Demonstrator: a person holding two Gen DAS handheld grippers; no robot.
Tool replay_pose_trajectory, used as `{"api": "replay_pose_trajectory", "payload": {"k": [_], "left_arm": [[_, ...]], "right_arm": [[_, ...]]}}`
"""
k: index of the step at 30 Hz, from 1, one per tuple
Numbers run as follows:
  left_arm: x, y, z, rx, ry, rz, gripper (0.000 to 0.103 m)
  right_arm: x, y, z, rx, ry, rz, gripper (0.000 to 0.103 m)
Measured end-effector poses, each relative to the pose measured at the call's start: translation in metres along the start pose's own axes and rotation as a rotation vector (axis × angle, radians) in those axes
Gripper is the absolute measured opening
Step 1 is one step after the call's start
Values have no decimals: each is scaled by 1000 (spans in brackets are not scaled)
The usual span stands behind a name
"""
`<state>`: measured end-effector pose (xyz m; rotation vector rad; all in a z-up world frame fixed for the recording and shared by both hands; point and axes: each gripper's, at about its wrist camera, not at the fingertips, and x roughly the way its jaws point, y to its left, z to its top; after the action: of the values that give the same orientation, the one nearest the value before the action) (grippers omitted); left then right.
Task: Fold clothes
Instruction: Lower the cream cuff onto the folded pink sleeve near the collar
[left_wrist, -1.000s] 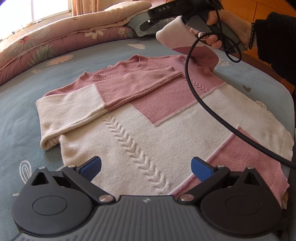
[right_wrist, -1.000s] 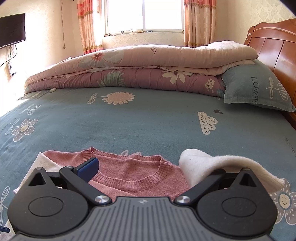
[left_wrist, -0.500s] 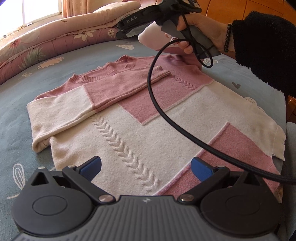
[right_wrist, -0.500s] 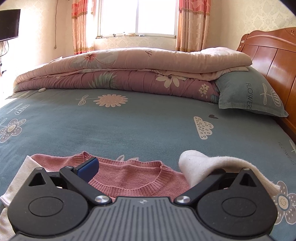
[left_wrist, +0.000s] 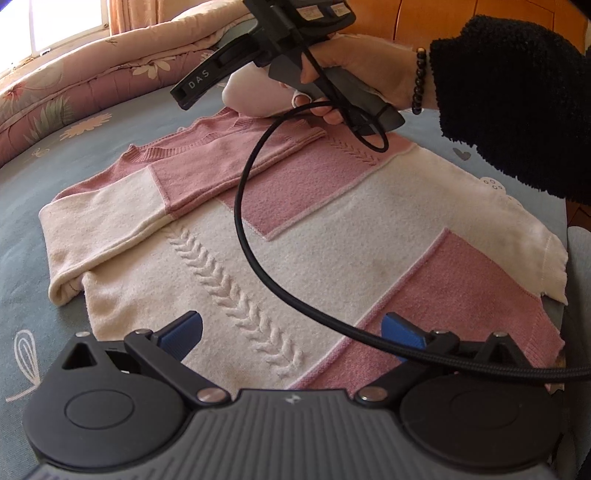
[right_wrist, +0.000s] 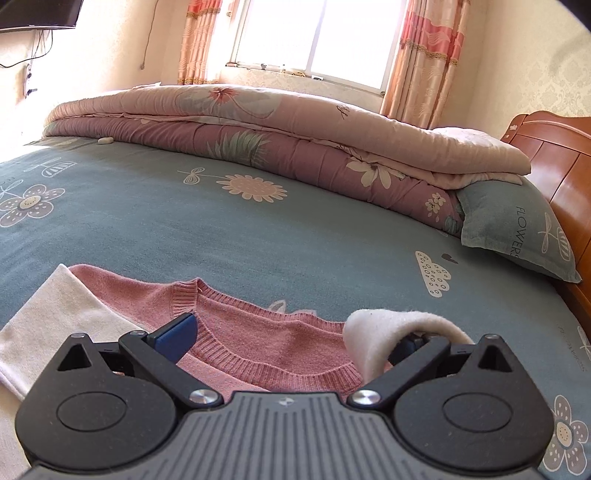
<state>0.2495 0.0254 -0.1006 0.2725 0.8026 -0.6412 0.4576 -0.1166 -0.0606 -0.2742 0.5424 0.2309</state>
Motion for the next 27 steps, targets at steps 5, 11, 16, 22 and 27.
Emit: {"api": "replay_pose_trajectory", "payload": {"k": [5,11,16,22,27], "left_arm": [[0,1,0,-6,0,0,102],[0,0,0,-5,3,0,102],[0,0,0,-6,3,-2,102],[-2,0,1,-11,-7,-11,102],[-5,-3,1,-9,-15,-24,102]], "right_arm": [[4,23,-6,-72,17,20,103],[15,54,-21,-233,116,39,103],[13,67,-33,-320,183,57,103],[1,26,-39,-135,240,127,103],[-9,-10,-45,27,288,186,103]]}}
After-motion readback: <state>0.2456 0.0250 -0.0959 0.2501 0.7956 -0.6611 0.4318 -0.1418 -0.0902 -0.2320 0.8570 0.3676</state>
